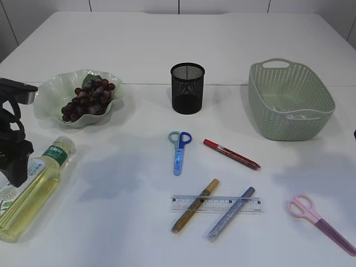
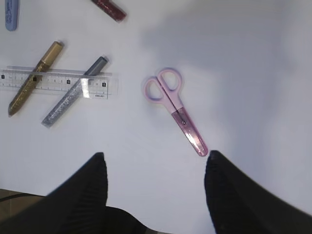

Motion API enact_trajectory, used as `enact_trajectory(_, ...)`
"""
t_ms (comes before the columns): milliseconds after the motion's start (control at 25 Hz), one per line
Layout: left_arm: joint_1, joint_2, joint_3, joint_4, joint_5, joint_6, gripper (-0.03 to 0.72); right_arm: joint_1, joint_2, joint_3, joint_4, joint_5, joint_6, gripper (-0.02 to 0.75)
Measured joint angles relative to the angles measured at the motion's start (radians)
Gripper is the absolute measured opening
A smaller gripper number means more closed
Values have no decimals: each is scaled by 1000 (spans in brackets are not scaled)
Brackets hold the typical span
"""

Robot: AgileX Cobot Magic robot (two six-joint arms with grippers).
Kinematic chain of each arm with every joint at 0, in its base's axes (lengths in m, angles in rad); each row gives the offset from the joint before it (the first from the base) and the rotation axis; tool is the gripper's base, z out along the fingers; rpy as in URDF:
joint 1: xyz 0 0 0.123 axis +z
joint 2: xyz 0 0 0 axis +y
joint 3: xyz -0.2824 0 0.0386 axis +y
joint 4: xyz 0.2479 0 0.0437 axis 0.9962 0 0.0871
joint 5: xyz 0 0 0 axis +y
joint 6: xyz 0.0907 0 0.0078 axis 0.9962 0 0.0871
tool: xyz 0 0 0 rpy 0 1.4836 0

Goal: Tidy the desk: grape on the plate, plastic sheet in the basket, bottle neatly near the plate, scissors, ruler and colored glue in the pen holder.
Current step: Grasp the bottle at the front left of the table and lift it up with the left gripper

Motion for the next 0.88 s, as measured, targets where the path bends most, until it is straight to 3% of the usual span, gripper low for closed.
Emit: enact_trajectory(880, 0, 168, 0, -13, -111, 10, 592, 0, 0, 0, 0, -40, -2, 494)
